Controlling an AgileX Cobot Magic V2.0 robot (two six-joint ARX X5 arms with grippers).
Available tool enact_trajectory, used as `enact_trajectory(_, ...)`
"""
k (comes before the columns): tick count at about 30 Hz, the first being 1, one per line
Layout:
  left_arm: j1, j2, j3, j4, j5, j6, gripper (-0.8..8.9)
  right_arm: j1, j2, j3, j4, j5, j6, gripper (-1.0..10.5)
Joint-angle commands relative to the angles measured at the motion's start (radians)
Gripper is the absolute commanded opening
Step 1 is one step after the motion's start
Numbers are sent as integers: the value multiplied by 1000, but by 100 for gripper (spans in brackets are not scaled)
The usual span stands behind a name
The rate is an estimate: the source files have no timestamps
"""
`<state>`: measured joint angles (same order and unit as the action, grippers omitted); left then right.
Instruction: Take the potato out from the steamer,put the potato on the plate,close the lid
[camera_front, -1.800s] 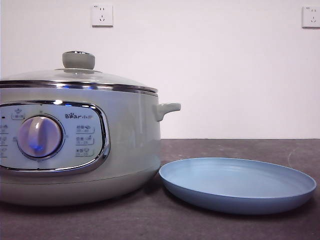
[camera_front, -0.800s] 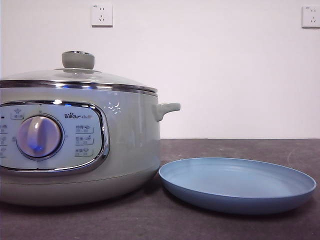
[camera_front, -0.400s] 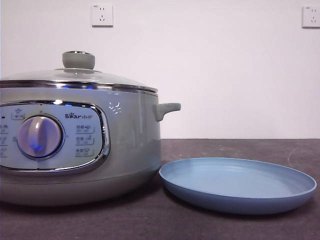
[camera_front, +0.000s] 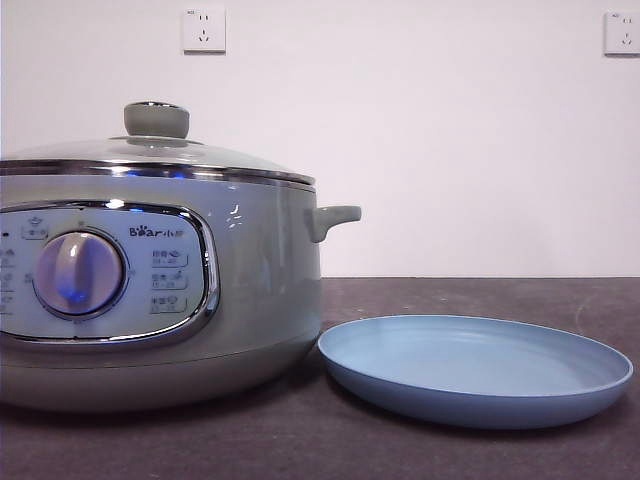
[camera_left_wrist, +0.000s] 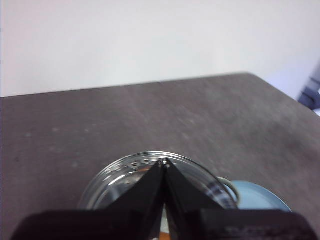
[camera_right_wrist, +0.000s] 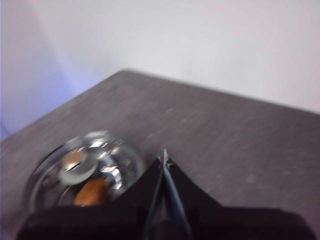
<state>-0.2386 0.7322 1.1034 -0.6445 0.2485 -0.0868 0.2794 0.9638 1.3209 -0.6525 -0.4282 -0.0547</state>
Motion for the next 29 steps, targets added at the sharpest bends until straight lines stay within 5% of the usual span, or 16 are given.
enact_trajectory(1, -26, 82, 93, -56, 23, 47, -6, 41, 44, 39, -35, -18, -51, -8)
enact_trajectory(7, -69, 189, 169, -90, 20, 62, 24, 103, 82, 51, -39, -14, -59, 57)
enact_trajectory(12, -77, 219, 169, -81, 14, 61, 358, 117, 82, 54, -29, 10, -58, 442)
enact_trajectory(29, -148, 430, 169, -75, -58, 62, 374, 123, 81, 57, -29, 42, -58, 441)
